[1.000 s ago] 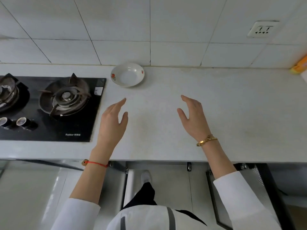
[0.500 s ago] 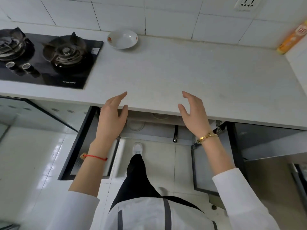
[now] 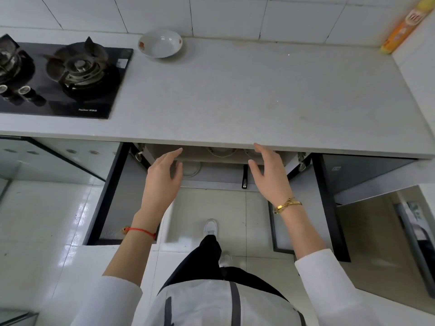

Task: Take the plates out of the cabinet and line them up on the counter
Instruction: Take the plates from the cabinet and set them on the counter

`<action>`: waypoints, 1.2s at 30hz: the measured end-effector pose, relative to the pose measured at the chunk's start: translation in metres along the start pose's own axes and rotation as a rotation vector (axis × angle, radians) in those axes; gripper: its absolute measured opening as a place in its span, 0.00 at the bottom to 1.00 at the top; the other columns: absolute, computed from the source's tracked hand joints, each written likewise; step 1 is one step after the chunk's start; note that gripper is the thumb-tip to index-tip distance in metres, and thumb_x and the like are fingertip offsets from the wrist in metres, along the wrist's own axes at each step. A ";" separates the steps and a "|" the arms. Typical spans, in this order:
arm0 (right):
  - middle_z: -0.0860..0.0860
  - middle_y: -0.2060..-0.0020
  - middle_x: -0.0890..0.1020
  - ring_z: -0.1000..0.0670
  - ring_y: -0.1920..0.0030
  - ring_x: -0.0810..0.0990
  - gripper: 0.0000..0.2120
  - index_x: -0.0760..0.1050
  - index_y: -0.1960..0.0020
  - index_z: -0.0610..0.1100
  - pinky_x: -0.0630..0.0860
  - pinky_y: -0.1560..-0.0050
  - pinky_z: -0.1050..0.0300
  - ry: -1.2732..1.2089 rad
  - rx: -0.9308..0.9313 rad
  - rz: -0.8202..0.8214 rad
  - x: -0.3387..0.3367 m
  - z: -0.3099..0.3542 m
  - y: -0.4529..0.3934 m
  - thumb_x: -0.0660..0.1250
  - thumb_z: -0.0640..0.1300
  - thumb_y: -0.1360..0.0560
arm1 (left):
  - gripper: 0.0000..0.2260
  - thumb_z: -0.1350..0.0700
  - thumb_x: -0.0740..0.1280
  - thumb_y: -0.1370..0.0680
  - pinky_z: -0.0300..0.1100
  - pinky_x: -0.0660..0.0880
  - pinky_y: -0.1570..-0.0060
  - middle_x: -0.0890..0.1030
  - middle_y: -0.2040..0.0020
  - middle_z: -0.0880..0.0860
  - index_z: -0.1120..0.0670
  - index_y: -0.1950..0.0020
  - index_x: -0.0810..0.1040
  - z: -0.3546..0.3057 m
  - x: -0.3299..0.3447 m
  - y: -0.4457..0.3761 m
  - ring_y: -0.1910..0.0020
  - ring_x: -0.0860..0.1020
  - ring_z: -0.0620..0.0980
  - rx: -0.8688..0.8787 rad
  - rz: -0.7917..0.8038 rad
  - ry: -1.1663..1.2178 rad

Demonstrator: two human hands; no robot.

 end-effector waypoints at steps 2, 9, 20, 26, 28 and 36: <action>0.48 0.35 0.74 0.47 0.33 0.68 0.20 0.66 0.30 0.43 0.60 0.35 0.63 0.000 0.022 -0.002 0.004 -0.004 -0.004 0.59 0.46 0.20 | 0.17 0.60 0.62 0.20 0.40 0.72 0.40 0.78 0.37 0.51 0.54 0.31 0.74 0.004 0.006 -0.011 0.42 0.78 0.51 -0.011 0.009 0.005; 0.49 0.36 0.74 0.49 0.34 0.68 0.20 0.65 0.30 0.44 0.65 0.35 0.58 -0.023 0.090 -0.004 0.024 -0.019 -0.014 0.59 0.46 0.21 | 0.16 0.59 0.63 0.20 0.42 0.73 0.40 0.79 0.38 0.51 0.54 0.32 0.75 0.017 0.027 -0.040 0.43 0.78 0.50 0.048 0.092 -0.021; 0.49 0.36 0.75 0.48 0.34 0.69 0.20 0.67 0.31 0.43 0.64 0.36 0.59 0.004 0.100 0.072 0.096 -0.095 -0.020 0.59 0.47 0.21 | 0.15 0.58 0.62 0.21 0.42 0.75 0.42 0.80 0.39 0.49 0.53 0.33 0.75 0.078 0.115 -0.039 0.45 0.79 0.51 0.016 0.121 -0.058; 0.50 0.34 0.73 0.49 0.32 0.67 0.20 0.65 0.29 0.44 0.62 0.34 0.59 -0.010 0.076 0.100 0.172 -0.167 -0.046 0.58 0.48 0.20 | 0.17 0.57 0.62 0.21 0.48 0.74 0.38 0.79 0.37 0.51 0.53 0.32 0.74 0.147 0.200 -0.056 0.38 0.76 0.51 0.010 0.076 -0.069; 0.49 0.34 0.73 0.49 0.32 0.68 0.20 0.65 0.30 0.44 0.61 0.34 0.60 -0.021 0.072 0.079 0.201 -0.195 -0.061 0.59 0.47 0.20 | 0.17 0.57 0.62 0.21 0.48 0.73 0.37 0.78 0.36 0.51 0.52 0.31 0.73 0.175 0.235 -0.070 0.36 0.75 0.51 0.006 0.049 -0.074; 0.46 0.35 0.74 0.46 0.32 0.68 0.20 0.65 0.30 0.41 0.64 0.32 0.54 -0.001 -0.009 -0.017 0.315 -0.296 -0.113 0.59 0.47 0.20 | 0.17 0.58 0.63 0.21 0.45 0.71 0.35 0.78 0.36 0.54 0.55 0.32 0.74 0.267 0.356 -0.121 0.36 0.75 0.53 0.100 -0.076 -0.109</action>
Point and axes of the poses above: each hand's wrist, its own y-axis away from the middle knuckle, its own x-axis out of the palm, z = x × y, the point moved 2 cm from there along -y, towards the middle knuckle
